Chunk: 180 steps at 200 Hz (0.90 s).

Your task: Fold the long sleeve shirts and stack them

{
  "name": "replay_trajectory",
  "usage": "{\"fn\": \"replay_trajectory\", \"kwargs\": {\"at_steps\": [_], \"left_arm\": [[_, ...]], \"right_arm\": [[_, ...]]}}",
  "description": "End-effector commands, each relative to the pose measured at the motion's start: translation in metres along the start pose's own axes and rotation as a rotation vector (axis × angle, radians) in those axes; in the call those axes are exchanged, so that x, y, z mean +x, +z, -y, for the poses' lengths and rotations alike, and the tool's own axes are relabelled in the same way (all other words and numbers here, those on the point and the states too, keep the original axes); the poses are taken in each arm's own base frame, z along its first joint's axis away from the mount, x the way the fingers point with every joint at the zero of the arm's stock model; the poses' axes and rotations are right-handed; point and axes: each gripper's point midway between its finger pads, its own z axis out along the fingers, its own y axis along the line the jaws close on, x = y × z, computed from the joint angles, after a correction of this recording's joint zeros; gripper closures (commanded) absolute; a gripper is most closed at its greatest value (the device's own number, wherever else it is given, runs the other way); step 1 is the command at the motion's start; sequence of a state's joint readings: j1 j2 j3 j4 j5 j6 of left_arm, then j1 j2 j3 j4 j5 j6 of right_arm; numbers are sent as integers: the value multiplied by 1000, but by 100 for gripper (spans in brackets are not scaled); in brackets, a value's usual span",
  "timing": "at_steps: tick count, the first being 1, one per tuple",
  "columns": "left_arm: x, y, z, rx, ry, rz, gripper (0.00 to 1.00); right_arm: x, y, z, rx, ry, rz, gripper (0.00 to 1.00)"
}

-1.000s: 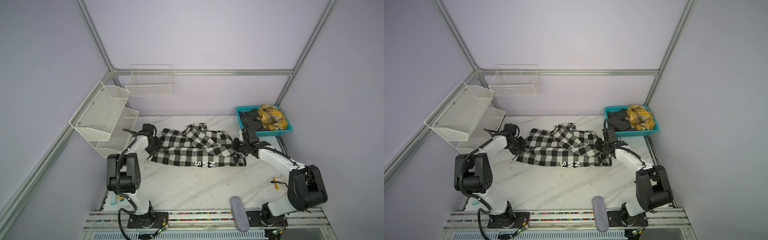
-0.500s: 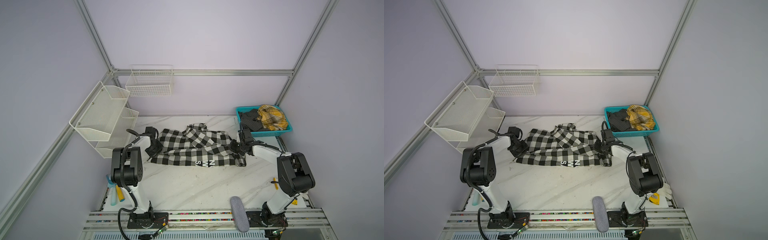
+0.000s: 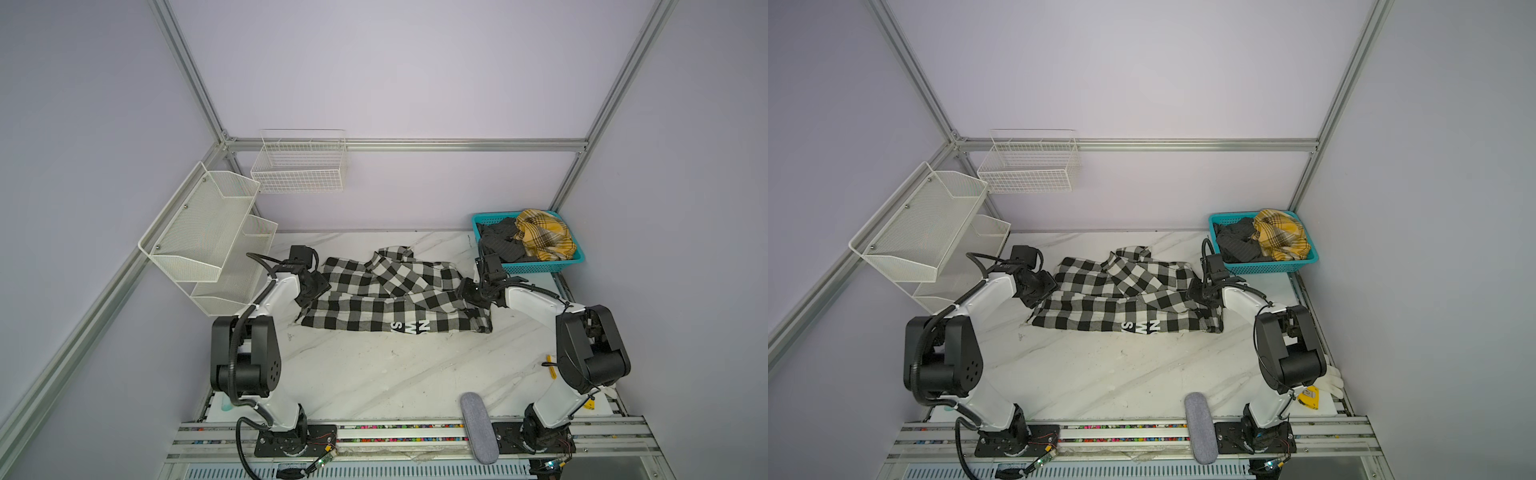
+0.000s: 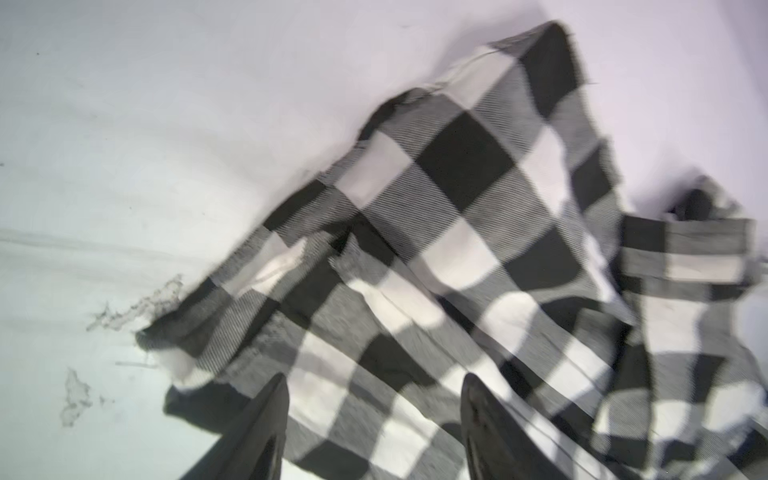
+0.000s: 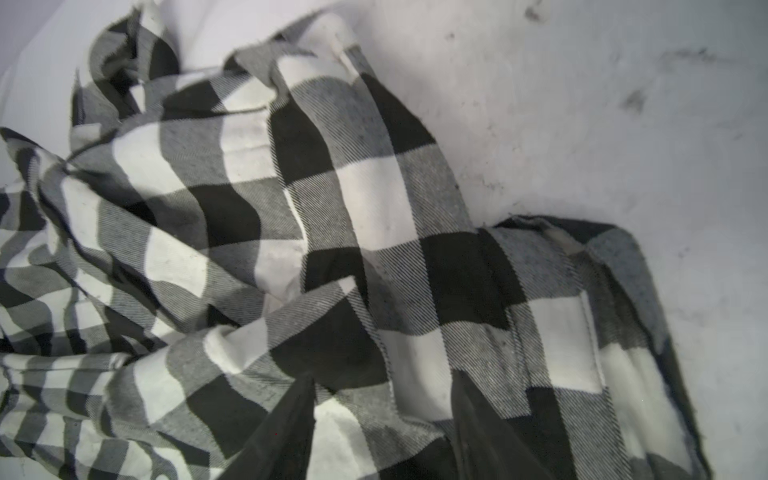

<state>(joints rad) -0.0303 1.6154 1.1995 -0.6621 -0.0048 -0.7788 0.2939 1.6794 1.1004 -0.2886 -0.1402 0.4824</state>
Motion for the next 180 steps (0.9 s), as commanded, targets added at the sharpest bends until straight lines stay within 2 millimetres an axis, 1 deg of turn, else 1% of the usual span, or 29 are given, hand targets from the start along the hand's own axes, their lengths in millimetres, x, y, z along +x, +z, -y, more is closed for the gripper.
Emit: {"fn": "replay_trajectory", "kwargs": {"at_steps": [1, 11, 25, 32, 40, 54, 82, 94, 108, 125, 144, 155, 164, 180], "left_arm": [[33, 1, -11, -21, -12, -48, 51], [40, 7, -16, -22, -19, -59, 60], [48, 17, -24, -39, -20, -79, 67], [51, 23, -27, -49, -17, -91, 72], [53, 29, -31, -62, -18, -103, 75], [57, 38, -37, -79, -24, -131, 83], [62, 50, -50, -107, -34, -158, 88], [66, 54, -56, -119, -31, -174, 89], [71, 58, -61, -132, -28, -193, 92], [77, 60, -67, -141, -25, -210, 94], [80, 58, -67, -136, -23, -220, 94], [79, 55, -63, -123, -23, -224, 94], [77, 50, -59, -108, -19, -223, 94], [73, 39, -51, -87, -5, -210, 93]], "right_arm": [[-32, -42, -31, 24, -101, 115, 33], [-35, -44, -49, 5, -146, 119, 31], [-32, -38, -85, -57, -225, 98, 30], [-30, -31, -101, -77, -262, 82, 30], [-27, -21, -118, -89, -306, 63, 30], [-28, -5, -139, -106, -348, 50, 30], [-33, 27, -166, -161, -375, 27, 30], [-30, 42, -177, -177, -414, 7, 30], [-26, 59, -187, -187, -452, -15, 30], [-25, 73, -201, -195, -488, -17, 30], [-23, 91, -212, -192, -511, -25, 30], [-23, 102, -216, -189, -518, -30, 31], [-22, 110, -220, -190, -526, -37, 31], [-21, 122, -227, -204, -539, -46, 35]]}}
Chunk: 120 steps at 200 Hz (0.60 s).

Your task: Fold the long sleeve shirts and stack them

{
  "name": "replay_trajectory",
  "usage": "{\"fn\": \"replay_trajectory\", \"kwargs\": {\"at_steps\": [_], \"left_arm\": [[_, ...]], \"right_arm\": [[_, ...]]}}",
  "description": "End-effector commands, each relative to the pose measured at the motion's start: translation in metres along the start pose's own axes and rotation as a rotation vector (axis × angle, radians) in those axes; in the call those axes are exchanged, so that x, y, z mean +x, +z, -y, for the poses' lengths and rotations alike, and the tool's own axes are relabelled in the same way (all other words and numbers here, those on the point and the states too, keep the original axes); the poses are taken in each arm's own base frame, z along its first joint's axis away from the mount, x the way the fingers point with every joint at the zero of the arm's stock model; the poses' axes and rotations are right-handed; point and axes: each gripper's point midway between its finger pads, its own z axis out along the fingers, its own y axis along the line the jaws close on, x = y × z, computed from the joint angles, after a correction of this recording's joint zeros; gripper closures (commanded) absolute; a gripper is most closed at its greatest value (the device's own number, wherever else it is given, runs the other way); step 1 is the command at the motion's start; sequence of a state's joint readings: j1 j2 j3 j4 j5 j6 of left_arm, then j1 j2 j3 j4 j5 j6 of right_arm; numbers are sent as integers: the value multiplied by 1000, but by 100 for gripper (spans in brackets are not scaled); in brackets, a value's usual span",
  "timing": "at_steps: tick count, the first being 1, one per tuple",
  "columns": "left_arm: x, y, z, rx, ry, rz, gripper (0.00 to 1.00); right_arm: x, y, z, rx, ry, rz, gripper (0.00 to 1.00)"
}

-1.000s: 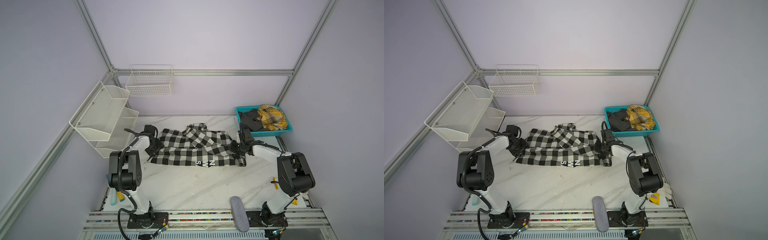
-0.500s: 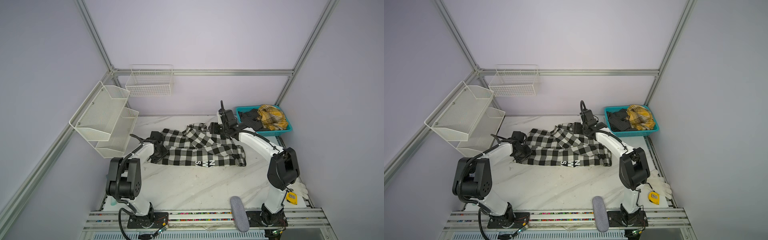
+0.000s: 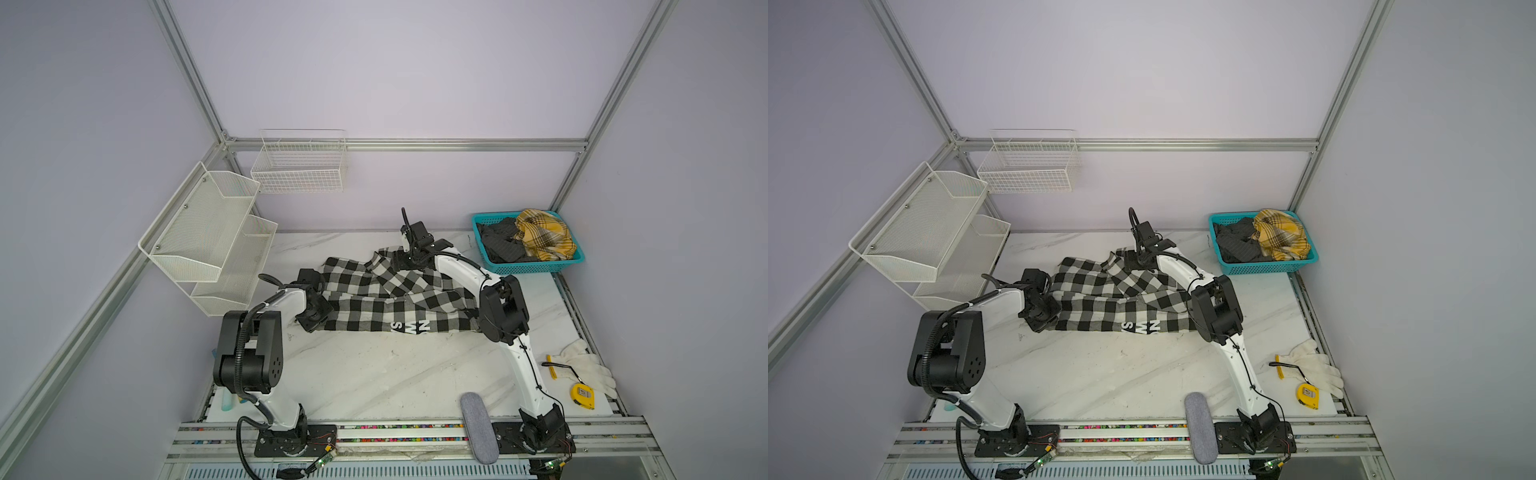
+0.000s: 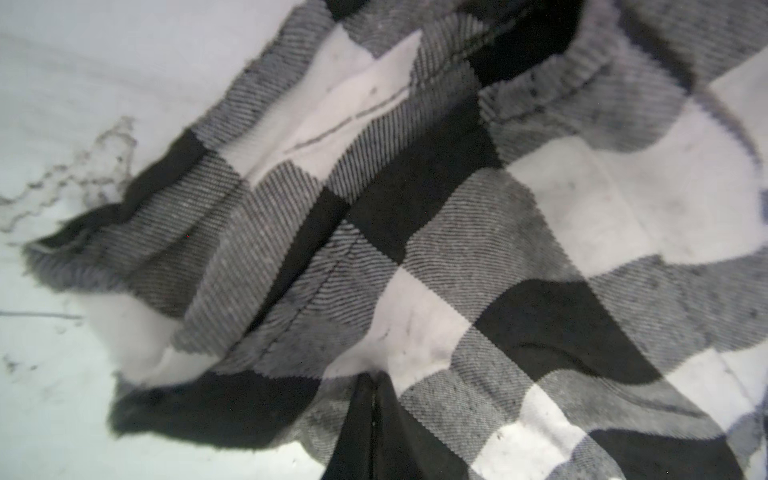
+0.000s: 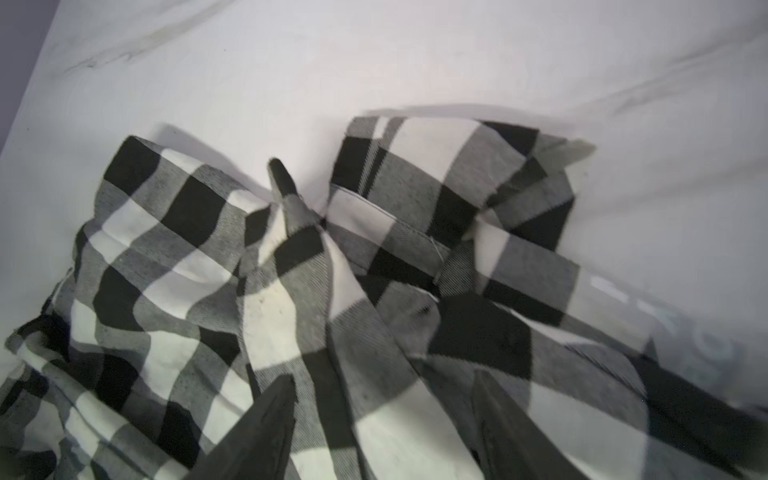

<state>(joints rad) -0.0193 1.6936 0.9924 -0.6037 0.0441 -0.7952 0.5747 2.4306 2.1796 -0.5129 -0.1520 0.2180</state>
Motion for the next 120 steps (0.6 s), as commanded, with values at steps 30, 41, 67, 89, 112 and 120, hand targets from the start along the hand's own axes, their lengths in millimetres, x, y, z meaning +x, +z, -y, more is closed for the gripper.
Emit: {"fn": "replay_trajectory", "kwargs": {"at_steps": [30, 41, 67, 89, 112, 120], "left_arm": [[3, -40, 12, 52, 56, 17, 91], [3, -47, 15, 67, 60, 18, 90], [2, -63, 28, 122, 58, 22, 86], [1, -75, 45, 166, 66, 30, 77], [0, -87, 68, 226, 70, 33, 67], [-2, -94, 76, 248, 70, 38, 63]], "right_arm": [[-4, 25, -17, -61, -45, -26, 40], [-5, 27, -21, -84, -41, -24, 41], [-8, 32, -27, -120, -38, -14, 59], [-15, 27, -31, -133, -40, 8, 79], [-33, 5, -39, -138, -54, 70, 85], [-40, -4, -43, -145, -58, 96, 86]]}}
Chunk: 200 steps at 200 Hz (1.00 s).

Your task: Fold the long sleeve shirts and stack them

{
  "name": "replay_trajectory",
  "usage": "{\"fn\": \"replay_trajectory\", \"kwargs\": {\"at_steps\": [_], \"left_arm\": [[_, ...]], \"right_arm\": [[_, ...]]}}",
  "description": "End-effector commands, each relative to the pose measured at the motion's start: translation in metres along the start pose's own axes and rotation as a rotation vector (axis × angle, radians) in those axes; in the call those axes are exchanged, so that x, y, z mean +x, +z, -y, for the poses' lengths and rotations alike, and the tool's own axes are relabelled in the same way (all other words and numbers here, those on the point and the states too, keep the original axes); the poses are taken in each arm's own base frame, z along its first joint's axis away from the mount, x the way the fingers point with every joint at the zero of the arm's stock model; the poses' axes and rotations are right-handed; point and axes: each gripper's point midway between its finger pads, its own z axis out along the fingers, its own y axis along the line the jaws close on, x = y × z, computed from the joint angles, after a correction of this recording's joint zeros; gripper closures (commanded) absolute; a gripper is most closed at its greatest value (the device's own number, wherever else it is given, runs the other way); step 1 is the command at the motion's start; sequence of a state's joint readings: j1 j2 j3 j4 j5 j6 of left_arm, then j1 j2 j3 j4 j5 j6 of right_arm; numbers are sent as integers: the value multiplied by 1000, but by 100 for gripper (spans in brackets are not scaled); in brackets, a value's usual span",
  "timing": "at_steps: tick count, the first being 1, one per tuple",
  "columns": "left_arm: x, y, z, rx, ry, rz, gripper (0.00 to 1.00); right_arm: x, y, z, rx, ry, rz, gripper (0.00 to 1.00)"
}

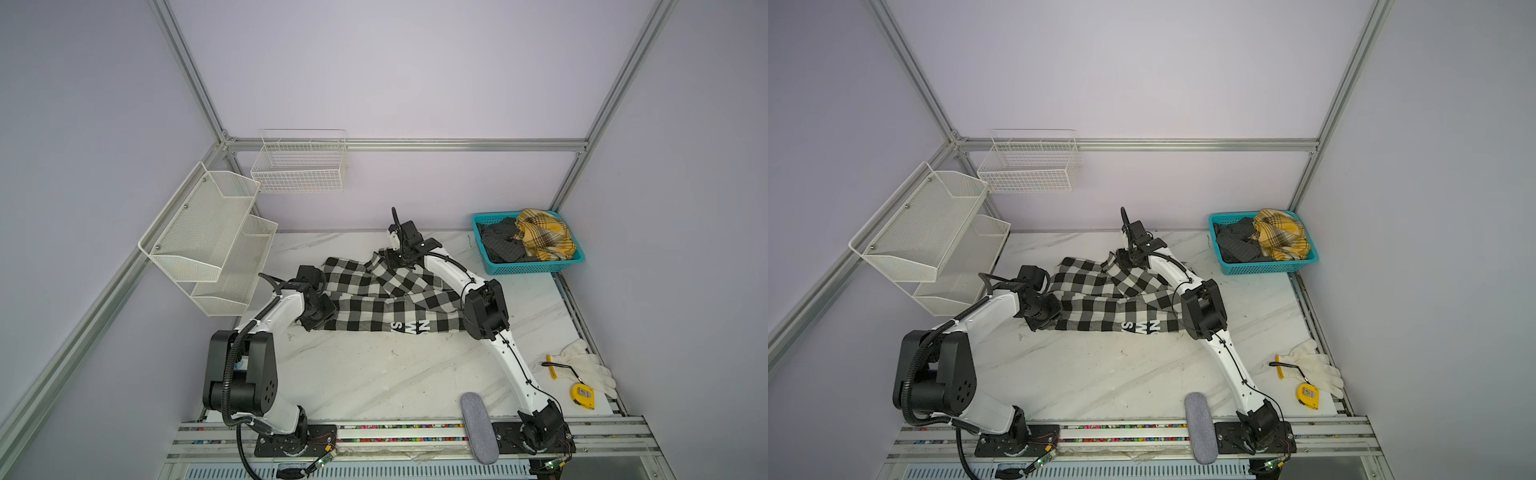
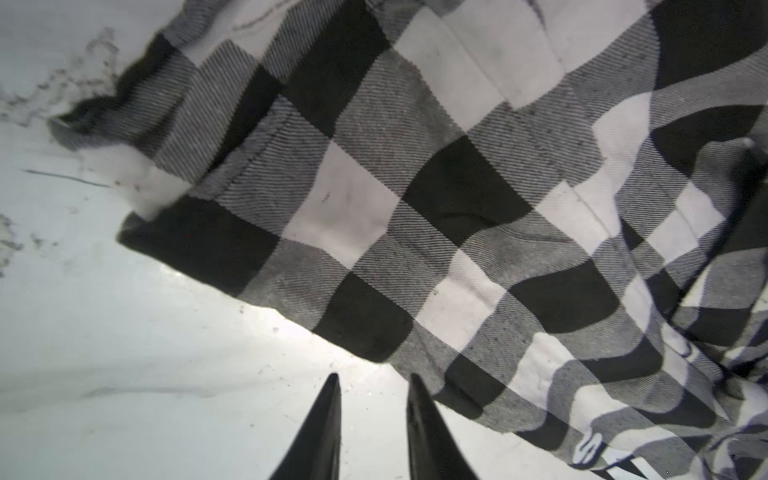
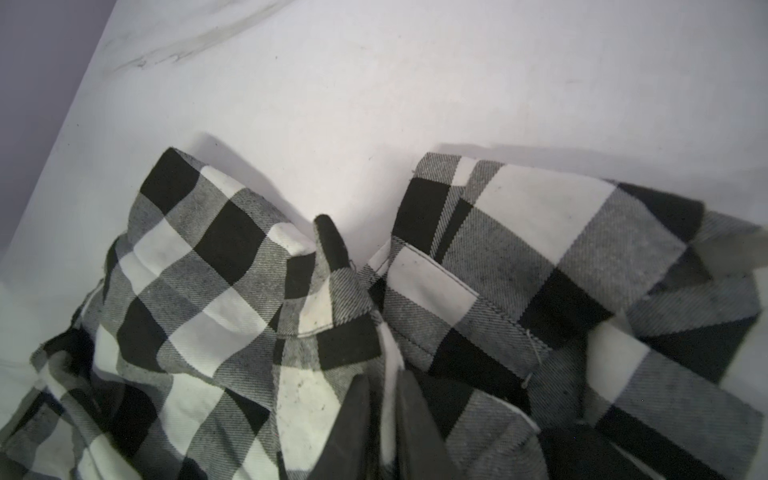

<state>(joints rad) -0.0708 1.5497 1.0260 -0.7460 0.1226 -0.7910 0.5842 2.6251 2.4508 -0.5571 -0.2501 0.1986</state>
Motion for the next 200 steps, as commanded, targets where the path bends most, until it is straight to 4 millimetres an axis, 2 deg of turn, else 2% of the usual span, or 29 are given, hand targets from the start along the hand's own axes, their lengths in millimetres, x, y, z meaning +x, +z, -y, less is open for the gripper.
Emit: {"fn": "replay_trajectory", "kwargs": {"at_steps": [1, 21, 25, 31, 58, 72, 91, 133, 147, 185, 200], "left_arm": [[-27, -43, 57, 161, 21, 83, 63], [-35, -62, 78, 230, 6, 104, 52], [-37, -66, 82, 246, -2, 109, 50], [-39, -72, 88, 271, -10, 115, 47], [-48, -94, 107, 361, -52, 153, 38], [-50, -93, 111, 380, -78, 156, 33], [-49, -82, 119, 415, -114, 128, 29], [-38, -48, 123, 444, -191, 57, 27], [-35, -40, 126, 433, -186, 52, 28], [-16, 2, 116, 344, -236, -55, 36], [-13, 6, 124, 347, -224, -70, 36]], "right_arm": [[-34, -39, -25, -37, -34, 102, 86], [-43, -64, -45, -60, -65, 151, 97], [-42, -67, -48, -58, -74, 154, 100], [-39, -72, -54, -53, -91, 160, 100], [-9, -80, -76, -27, -138, 155, 100], [13, -79, -87, -23, -153, 149, 100], [43, -74, -98, -17, -158, 140, 100], [97, -63, -109, -41, -136, 127, 100], [107, -61, -110, -44, -136, 126, 100], [114, -61, -112, -63, -124, 132, 100], [116, -64, -117, -77, -136, 141, 100]]}}
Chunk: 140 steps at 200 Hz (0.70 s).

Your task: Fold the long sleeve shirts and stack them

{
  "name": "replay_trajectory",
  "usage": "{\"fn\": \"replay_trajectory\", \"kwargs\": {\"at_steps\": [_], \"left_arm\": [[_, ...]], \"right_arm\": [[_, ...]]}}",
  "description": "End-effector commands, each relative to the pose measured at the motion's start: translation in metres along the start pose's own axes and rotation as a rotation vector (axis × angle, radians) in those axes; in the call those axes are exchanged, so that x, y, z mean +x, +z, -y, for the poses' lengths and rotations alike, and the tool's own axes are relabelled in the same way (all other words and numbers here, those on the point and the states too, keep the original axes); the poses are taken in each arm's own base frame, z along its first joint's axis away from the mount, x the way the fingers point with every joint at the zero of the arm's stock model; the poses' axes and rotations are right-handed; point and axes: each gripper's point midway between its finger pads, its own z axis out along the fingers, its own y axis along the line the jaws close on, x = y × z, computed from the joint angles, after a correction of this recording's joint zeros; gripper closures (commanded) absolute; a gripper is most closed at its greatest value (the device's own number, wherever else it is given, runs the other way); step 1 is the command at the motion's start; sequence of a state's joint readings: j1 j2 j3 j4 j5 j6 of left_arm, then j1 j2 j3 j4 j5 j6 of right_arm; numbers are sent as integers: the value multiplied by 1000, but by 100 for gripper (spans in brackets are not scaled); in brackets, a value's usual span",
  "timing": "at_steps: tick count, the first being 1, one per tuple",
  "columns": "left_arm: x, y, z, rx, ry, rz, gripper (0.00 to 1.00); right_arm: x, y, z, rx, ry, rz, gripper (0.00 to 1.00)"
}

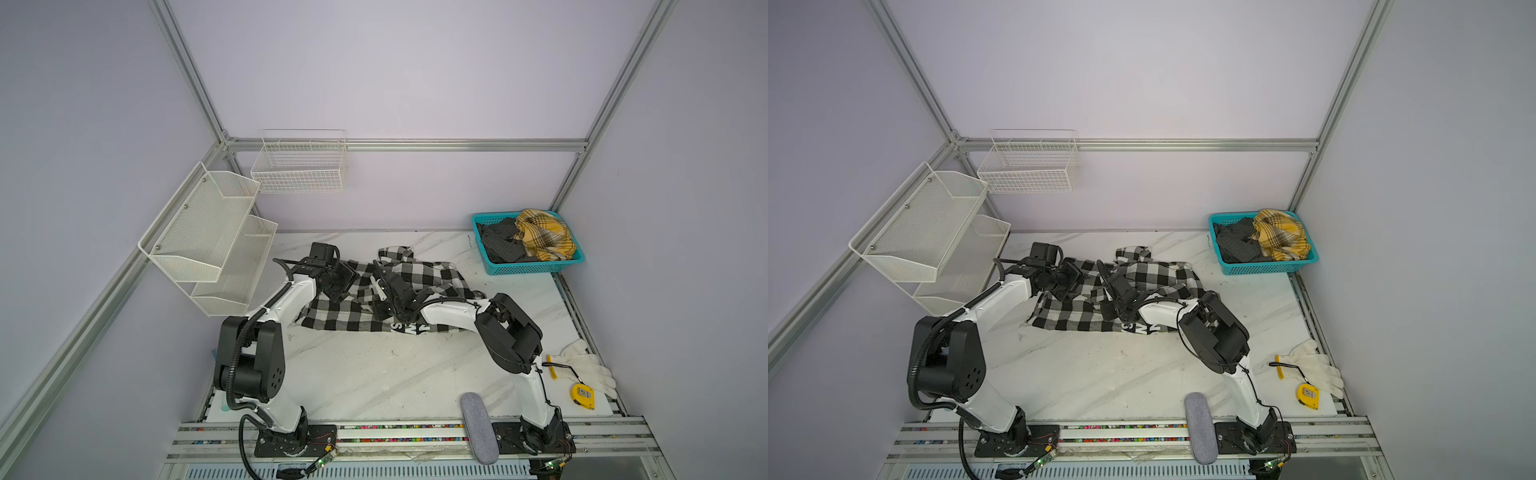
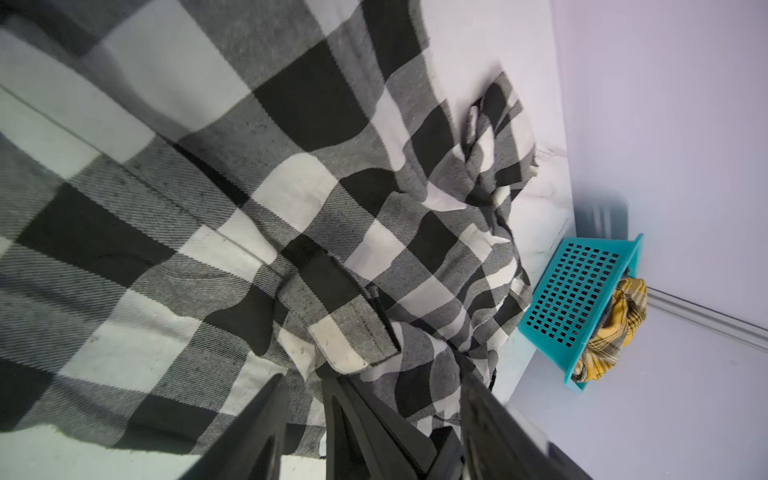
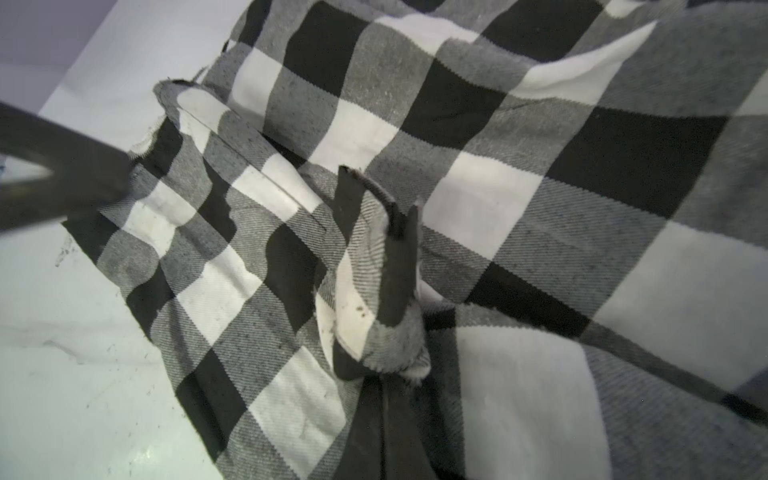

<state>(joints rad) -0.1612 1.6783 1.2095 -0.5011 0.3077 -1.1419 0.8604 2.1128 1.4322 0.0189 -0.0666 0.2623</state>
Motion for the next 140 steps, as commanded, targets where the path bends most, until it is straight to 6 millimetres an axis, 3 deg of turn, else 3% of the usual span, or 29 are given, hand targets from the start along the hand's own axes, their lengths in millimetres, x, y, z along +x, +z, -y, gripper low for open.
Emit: {"fn": "replay_trajectory", "kwargs": {"at_steps": [1, 37, 102, 140], "left_arm": [[13, 17, -7, -12, -29, -53, 36], [16, 20, 17, 16, 19, -47, 32], [33, 33, 0, -21, 5, -102, 35], [34, 20, 6, 0, 25, -92, 32]], "right_arm": [[-28, -17, -17, -42, 1, 105, 100], [-22, -21, -24, -43, -46, 115, 100], [-24, -30, -33, -31, -86, 138, 100], [-20, -31, -34, 3, -121, 134, 100]]}}
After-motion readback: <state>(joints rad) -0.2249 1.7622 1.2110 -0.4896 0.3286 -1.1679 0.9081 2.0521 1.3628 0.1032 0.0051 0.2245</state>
